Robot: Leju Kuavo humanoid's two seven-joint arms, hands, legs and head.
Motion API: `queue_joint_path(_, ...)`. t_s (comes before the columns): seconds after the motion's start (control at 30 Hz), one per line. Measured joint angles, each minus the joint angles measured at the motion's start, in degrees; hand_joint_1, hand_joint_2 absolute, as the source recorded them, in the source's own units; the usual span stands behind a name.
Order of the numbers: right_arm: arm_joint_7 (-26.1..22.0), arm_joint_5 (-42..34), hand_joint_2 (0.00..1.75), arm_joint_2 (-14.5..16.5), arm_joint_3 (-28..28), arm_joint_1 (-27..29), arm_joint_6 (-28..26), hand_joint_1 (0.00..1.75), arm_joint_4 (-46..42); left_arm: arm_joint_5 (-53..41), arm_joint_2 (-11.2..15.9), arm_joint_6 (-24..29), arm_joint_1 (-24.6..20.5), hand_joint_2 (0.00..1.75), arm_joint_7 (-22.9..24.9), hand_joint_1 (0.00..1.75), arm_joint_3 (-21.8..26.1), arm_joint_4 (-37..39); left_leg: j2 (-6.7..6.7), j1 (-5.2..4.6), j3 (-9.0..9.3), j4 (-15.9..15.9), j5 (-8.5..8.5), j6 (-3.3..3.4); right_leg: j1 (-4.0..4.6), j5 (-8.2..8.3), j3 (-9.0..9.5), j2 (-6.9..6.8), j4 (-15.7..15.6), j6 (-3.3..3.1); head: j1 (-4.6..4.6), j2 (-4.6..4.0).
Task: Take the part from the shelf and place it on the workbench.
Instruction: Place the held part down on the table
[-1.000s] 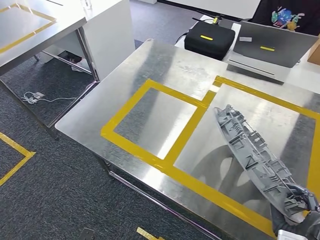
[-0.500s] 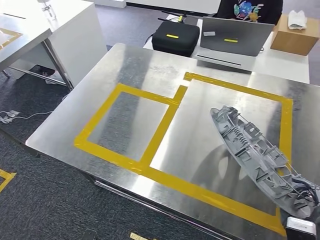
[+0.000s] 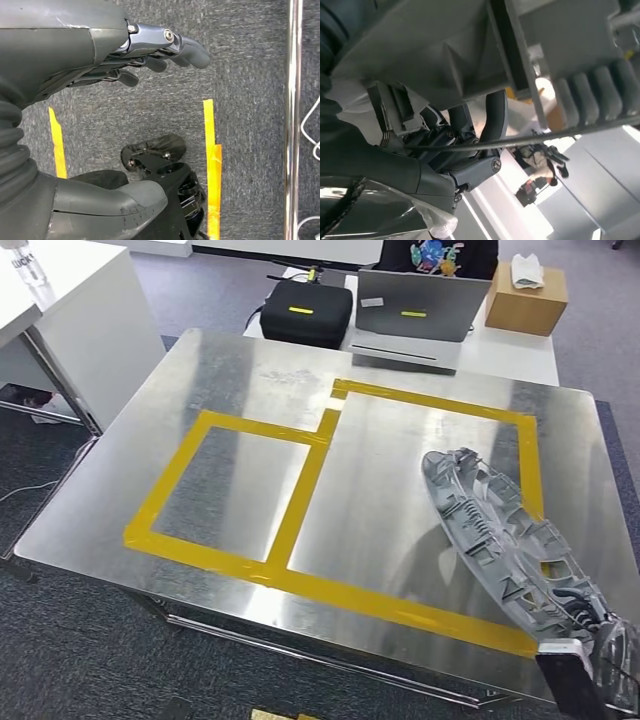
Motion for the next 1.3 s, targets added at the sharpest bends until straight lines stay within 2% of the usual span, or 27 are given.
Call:
queue_joint_path(0.07,3.42,4.07,1.75,-4.5,1.34,-2.8,1.82,1.75,3.26,-0.8,0.09,-0.4,-0.19,1.75,0.01,0.0,-0.01,0.0,0.26,-0.19,0.19,0.22,-0.32,-0.33,0.18,1.6,3.92,-0.28,-6.49,-0.42,-0.05,0.0)
queue_joint_path(0.1,4.75,5.96,1.75,-6.77,2.24,-4.52,2.23,1.75,5.38,-1.2,0.16,-0.6,-0.3,1.75,0.02,0.0,-0.01,0.0,0.33,-0.26,0.23,0.34,-0.46,-0.31,0.3,1.58,4.75,-0.34,-7.74,-0.5,-0.07,0.0)
queue_joint_path(0.2,7.57,9.87,1.75,-12.89,5.18,-9.81,2.47,1.75,12.78,-2.23,0.34,-1.05,-0.57,1.75,0.08,0.0,-0.1,0.0,0.33,-0.17,0.35,0.43,-0.41,-0.42,0.56,1.72,5.07,-0.28,-8.05,-0.52,-0.08,0.0)
queue_joint_path(0.33,10.14,15.45,1.75,-19.2,10.18,-17.0,2.63,1.75,22.38,-3.31,0.46,-1.33,-0.8,1.75,0.62,0.0,-0.4,0.0,0.33,0.13,0.63,0.36,-0.34,-1.0,0.86,1.67,4.94,-0.26,-8.0,-0.85,-0.05,0.0)
queue_joint_path(0.43,11.27,20.3,1.75,-22.22,15.32,-23.17,2.52,1.75,29.61,-4.19,0.52,-1.22,-1.13,1.75,1.56,0.0,-0.69,0.0,0.37,0.19,0.64,0.34,-0.19,-1.35,0.9,1.84,5.21,-0.07,-7.95,-1.05,-0.05,0.0)
queue_joint_path(0.5,11.8,24.36,1.75,-23.0,19.83,-28.01,2.32,1.75,34.94,-4.7,0.6,-1.06,-1.38,1.75,2.14,0.0,-0.87,0.0,0.54,0.19,0.59,0.34,-0.02,-1.47,0.9,2.05,5.38,0.11,-7.91,-1.14,-0.03,0.0)
queue_joint_path(0.67,12.69,30.15,1.75,-22.27,31.52,-37.4,0.94,1.75,45.54,-5.39,0.69,-0.63,-2.18,1.75,3.13,0.0,-1.3,0.0,0.76,0.17,0.51,0.35,0.14,-1.44,0.86,2.22,5.32,0.22,-7.9,-1.12,-0.04,0.0)
queue_joint_path(0.87,12.93,34.87,1.75,-16.71,43.71,-45.27,-1.62,1.75,53.2,-5.95,0.74,-0.82,-2.79,1.75,4.88,0.0,-1.74,0.0,1.14,0.17,0.42,0.34,0.22,-1.5,0.86,2.46,5.06,0.7,-7.87,-1.21,-0.04,0.0)
queue_joint_path(1.07,12.36,34.71,1.75,-12.02,51.38,-48.23,-2.63,1.75,55.24,-6.16,0.75,-0.85,-3.18,1.75,5.57,0.0,-1.82,0.0,1.21,0.18,0.38,0.34,0.29,-1.55,0.88,2.5,4.86,0.68,-7.81,-1.24,-0.06,0.0)
queue_joint_path(1.2,12.95,32.62,1.75,-10.71,55.11,-48.31,-2.96,1.75,54.92,-6.11,0.75,-0.85,-3.2,1.75,5.64,0.0,-1.82,0.0,1.19,0.18,0.34,0.34,0.3,-1.57,0.88,2.46,4.8,0.64,-7.79,-1.3,-0.06,0.0)
queue_joint_path(1.3,13.54,31.42,1.75,-10.72,56.16,-48.05,-3.2,0.44,54.26,-6.01,0.76,-0.96,-3.2,1.75,5.64,0.0,-1.81,0.0,1.15,0.17,0.3,0.34,0.3,-1.57,0.87,2.45,4.77,0.58,-7.79,-1.3,-0.06,0.0)
